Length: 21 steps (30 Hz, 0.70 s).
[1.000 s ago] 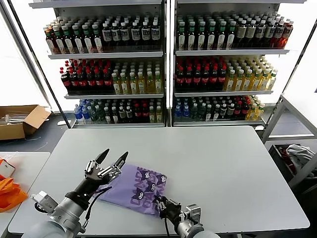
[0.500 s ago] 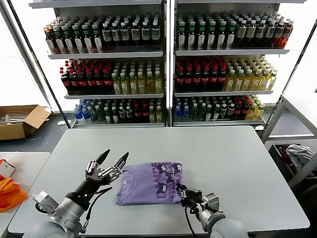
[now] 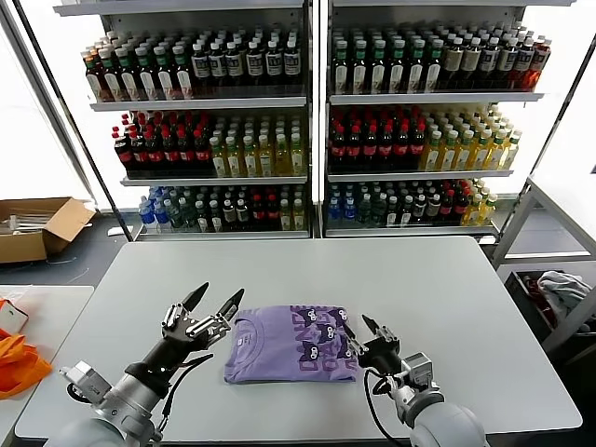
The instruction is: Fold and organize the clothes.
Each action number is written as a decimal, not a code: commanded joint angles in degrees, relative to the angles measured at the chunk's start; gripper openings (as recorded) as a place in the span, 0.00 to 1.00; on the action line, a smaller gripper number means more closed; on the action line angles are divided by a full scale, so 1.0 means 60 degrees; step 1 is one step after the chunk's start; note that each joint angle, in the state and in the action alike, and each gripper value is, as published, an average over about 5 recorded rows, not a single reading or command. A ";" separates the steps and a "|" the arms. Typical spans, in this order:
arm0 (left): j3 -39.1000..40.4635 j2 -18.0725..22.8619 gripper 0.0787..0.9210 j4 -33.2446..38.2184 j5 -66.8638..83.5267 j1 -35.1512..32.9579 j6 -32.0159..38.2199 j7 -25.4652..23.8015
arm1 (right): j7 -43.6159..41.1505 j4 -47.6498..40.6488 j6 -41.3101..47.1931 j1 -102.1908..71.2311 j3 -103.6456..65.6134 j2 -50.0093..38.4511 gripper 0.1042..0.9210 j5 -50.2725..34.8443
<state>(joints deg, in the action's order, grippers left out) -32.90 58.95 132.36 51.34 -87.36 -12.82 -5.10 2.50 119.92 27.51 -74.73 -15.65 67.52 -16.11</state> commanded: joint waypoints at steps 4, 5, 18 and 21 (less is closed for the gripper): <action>-0.0149 0.0122 0.88 0.0151 -0.0111 -0.0151 -0.0002 -0.0042 | 0.1391 -0.1839 -0.0299 0.2366 0.2817 0.1493 0.68 0.0114; -0.0181 0.0139 0.88 0.0145 -0.0110 -0.0169 0.0002 -0.0046 | 0.1412 -0.2059 -0.0277 0.2543 0.3022 0.1605 0.71 0.0046; -0.0231 0.0500 0.88 -0.0125 -0.0236 -0.0128 0.0029 -0.0073 | 0.2121 -0.3759 0.0941 0.3265 0.3980 0.1580 0.88 -0.0676; -0.0199 0.0495 0.88 -0.0194 -0.0250 -0.0083 0.0023 -0.0079 | 0.1866 -0.3532 0.0949 0.3238 0.4030 0.1249 0.88 -0.0657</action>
<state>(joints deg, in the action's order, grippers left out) -34.13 61.41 131.84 50.09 -88.04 -12.68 -5.51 12.74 103.82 30.02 -59.09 3.33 76.15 -18.53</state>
